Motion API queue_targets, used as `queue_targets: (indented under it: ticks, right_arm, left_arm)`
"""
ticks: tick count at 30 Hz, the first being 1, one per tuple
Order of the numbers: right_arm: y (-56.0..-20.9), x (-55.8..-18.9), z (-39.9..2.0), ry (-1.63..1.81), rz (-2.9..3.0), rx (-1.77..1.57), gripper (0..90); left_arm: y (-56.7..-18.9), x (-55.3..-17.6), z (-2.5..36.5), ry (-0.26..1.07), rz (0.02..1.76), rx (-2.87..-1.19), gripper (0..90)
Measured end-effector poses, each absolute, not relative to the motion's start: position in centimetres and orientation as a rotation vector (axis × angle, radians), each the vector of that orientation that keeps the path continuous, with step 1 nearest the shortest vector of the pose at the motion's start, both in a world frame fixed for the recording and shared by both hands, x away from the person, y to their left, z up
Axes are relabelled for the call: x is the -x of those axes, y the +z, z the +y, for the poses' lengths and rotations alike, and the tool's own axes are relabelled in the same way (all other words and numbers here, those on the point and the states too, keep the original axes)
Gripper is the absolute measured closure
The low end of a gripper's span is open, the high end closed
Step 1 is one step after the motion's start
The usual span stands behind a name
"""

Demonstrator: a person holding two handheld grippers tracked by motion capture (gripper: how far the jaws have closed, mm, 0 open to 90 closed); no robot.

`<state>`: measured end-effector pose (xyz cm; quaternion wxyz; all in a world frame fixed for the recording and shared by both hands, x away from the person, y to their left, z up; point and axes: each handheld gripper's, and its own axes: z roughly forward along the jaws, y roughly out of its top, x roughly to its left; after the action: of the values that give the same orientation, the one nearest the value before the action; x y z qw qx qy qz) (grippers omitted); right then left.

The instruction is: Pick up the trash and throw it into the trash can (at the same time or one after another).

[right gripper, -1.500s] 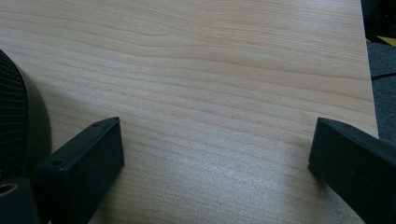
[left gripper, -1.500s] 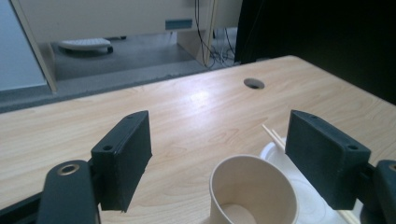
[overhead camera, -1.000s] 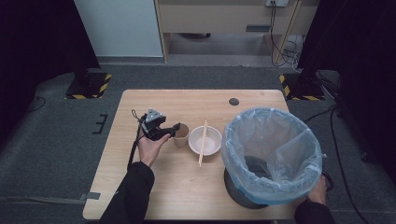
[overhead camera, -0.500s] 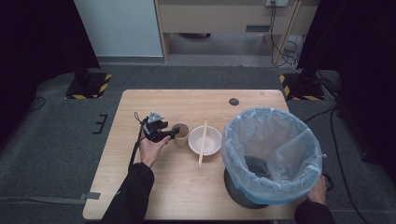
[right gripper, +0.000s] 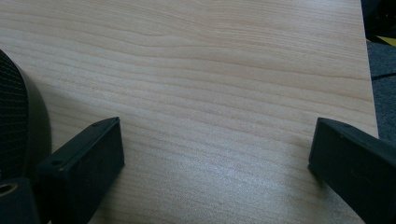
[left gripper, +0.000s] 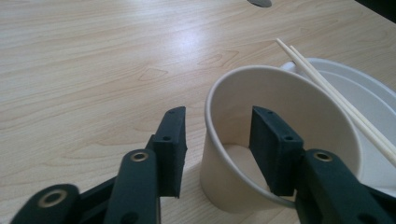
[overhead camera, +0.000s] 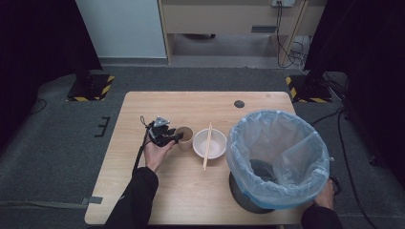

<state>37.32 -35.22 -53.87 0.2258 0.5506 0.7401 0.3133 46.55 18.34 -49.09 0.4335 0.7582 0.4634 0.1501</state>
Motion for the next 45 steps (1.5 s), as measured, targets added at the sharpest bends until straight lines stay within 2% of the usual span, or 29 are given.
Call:
queue_targets:
  ticks: [2, 3, 10, 13, 22, 45]
  right_arm:
    - [-53.9, -37.3, -35.2, 0.864, 2.041, -1.518, 3.4]
    - [-53.9, -37.3, -35.2, 0.864, 2.041, -1.518, 3.4]
    - [-53.9, -37.3, -35.2, 0.864, 2.041, -1.518, 3.4]
    - [-53.9, -37.3, -35.2, 0.864, 2.041, -1.518, 3.4]
    - [-53.9, -37.3, -35.2, 0.863, 2.041, -1.518, 3.4]
    - [-53.9, -37.3, -35.2, 0.863, 2.041, -1.518, 3.4]
  left_arm:
    - [-49.1, -46.5, 18.4, 0.372, 1.159, -1.893, 58.6]
    - [-49.1, -46.5, 18.4, 0.366, 1.163, -1.892, 63.0]
    - [-49.0, -46.3, 18.5, 0.357, 1.176, -1.899, 73.7]
    - [-49.0, -46.2, 18.5, 0.358, 1.177, -1.9, 81.1]
    - [-47.9, -46.1, 19.5, 0.365, 1.18, -1.86, 82.2]
    - [-39.5, -41.2, 20.9, 0.42, 0.956, -1.649, 82.2]
